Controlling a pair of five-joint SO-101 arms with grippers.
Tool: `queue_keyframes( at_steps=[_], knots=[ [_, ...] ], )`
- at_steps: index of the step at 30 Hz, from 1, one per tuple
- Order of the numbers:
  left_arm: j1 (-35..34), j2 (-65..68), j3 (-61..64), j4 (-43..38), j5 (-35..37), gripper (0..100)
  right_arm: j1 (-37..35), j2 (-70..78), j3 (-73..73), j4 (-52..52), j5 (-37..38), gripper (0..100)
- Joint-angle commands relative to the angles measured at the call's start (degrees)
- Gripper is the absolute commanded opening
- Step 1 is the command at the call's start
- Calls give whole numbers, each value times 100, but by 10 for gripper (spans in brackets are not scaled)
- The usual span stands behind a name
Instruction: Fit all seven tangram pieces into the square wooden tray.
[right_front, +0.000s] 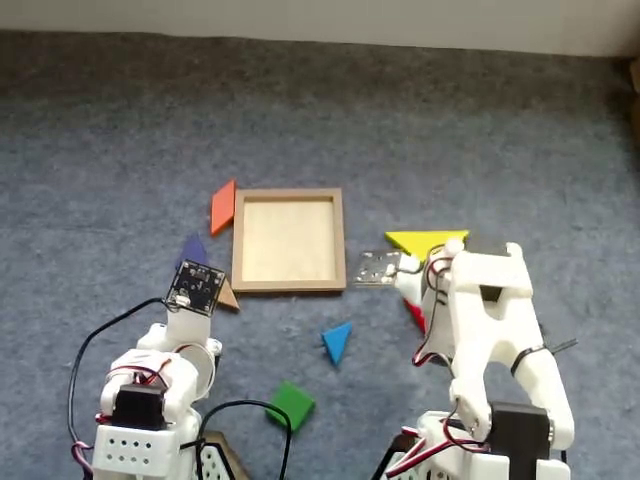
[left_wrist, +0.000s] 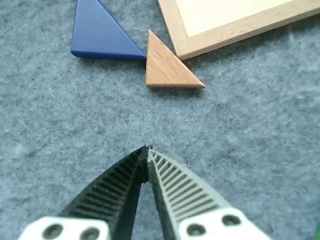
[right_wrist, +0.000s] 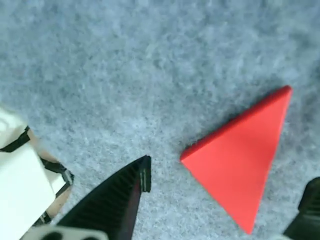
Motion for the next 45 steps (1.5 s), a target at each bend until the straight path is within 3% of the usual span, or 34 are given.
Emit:
queue_keyframes(
  at_steps=[1,10,23,34,45],
  knots=[
    [-66,-22,119,26,-44,7,75,-57,365,-708,79,435],
    [-66,-22,119,26,-44,7,198,-48,901,-1560,79,435],
    [-66,-22,119,26,-44,7,532,-48,910,-1578,97,430],
    [-66,-22,119,26,-44,7,505,-48,892,-1587,97,195],
    [-66,-22,119,26,-44,7,488,-127,549,-919,44,173]
  ],
)
